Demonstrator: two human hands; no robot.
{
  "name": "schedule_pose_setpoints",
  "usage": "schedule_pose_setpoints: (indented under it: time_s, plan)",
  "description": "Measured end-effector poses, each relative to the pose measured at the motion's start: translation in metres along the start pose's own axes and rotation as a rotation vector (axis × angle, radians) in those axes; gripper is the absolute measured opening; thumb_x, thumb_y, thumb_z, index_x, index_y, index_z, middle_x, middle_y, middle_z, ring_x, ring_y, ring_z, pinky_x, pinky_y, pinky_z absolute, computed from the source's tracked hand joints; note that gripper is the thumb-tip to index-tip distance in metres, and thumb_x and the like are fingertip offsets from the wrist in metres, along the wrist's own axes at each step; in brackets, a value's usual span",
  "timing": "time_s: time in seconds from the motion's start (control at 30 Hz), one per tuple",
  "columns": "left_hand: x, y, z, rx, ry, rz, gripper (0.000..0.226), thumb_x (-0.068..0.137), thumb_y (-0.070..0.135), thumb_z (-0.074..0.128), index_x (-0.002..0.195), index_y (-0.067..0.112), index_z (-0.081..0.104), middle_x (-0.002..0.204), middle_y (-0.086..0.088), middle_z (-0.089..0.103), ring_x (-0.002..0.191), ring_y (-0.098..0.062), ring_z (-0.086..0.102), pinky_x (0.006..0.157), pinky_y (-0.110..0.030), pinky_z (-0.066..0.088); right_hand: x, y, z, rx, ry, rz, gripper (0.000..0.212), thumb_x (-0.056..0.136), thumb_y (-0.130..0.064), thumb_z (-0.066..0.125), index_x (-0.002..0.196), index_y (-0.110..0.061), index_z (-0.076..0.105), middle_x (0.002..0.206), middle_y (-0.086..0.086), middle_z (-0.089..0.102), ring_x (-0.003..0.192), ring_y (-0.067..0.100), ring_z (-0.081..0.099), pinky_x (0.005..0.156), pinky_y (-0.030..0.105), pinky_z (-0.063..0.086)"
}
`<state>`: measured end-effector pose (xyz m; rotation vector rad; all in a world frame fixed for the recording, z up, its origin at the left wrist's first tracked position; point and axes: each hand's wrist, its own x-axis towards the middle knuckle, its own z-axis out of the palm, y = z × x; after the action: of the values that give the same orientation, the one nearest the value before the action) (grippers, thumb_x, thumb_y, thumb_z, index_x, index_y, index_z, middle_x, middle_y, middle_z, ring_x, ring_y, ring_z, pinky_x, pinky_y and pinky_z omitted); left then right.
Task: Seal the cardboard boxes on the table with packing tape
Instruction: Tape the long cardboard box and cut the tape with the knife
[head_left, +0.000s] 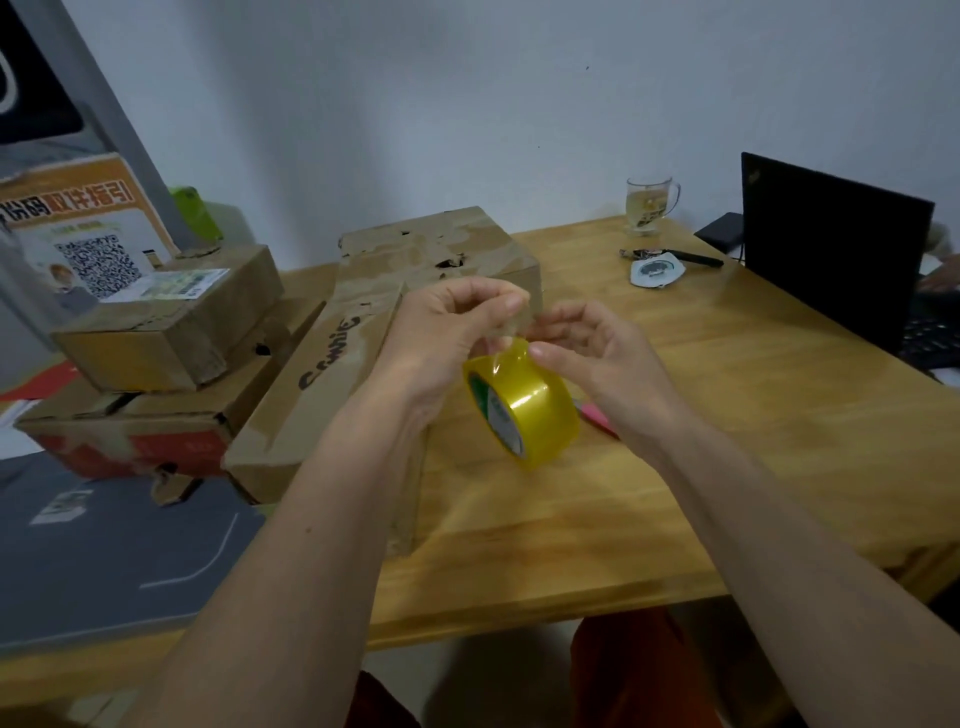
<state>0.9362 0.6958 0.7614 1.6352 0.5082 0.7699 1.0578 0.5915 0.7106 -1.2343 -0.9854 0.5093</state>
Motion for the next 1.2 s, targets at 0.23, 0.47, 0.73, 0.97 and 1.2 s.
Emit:
schedule_pose_setpoints:
  time_s: [0.23, 0.47, 0.73, 0.97, 1.2]
  plan:
    - [-0.011, 0.025, -0.006, 0.054, 0.002, 0.095, 0.012, 0.088, 0.008, 0.071, 0.080, 0.015, 0.075, 0.072, 0.001, 0.074, 0.059, -0.002, 0.060, 0.057, -0.015, 0.051, 0.012, -0.034, -0.001, -0.123, -0.163, 0.010, 0.013, 0.083, -0.008, 0.070, 0.092, 0.000, 0.072, 0.094, 0.014, 0.072, 0.084, 0.013, 0.066, 0.077, 0.022, 0.054]
    - [-0.007, 0.040, -0.014, 0.044, 0.144, 0.102, 0.024, 0.094, 0.024, 0.065, 0.075, 0.013, 0.074, 0.069, 0.002, 0.073, 0.057, -0.005, 0.063, 0.054, -0.018, 0.050, 0.020, -0.056, 0.019, -0.366, -0.057, -0.124, 0.012, 0.079, -0.011, 0.077, 0.072, -0.021, 0.074, 0.080, 0.002, 0.075, 0.085, 0.021, 0.069, 0.086, 0.044, 0.055]
    - [0.000, 0.064, -0.024, 0.039, 0.135, 0.213, 0.025, 0.071, -0.004, 0.082, 0.066, 0.019, 0.073, 0.065, 0.004, 0.072, 0.059, -0.007, 0.063, 0.057, -0.017, 0.051, 0.010, -0.033, 0.022, 0.022, -0.019, 0.062, 0.091, 0.058, -0.056, 0.081, 0.138, -0.031, 0.046, 0.114, -0.017, 0.067, 0.106, -0.001, 0.063, 0.079, 0.023, 0.055]
    - [0.017, 0.080, -0.033, -0.162, 0.336, 0.155, 0.016, 0.078, -0.004, 0.077, 0.073, 0.009, 0.069, 0.057, 0.006, 0.066, 0.051, -0.006, 0.057, 0.058, -0.019, 0.052, 0.003, -0.010, 0.053, -0.287, -0.008, -0.103, 0.051, 0.064, -0.026, 0.090, 0.104, -0.026, 0.059, 0.097, -0.010, 0.067, 0.092, 0.003, 0.062, 0.078, 0.020, 0.050]
    - [0.034, 0.081, -0.085, -0.127, 0.610, 0.235, 0.017, 0.078, 0.009, 0.082, 0.072, 0.020, 0.071, 0.059, 0.017, 0.069, 0.060, 0.010, 0.063, 0.060, -0.004, 0.044, 0.040, -0.065, 0.057, -0.529, 0.165, -0.439, 0.044, 0.072, -0.018, 0.080, 0.093, -0.027, 0.042, 0.079, -0.017, 0.047, 0.075, -0.009, 0.049, 0.057, 0.011, 0.037]
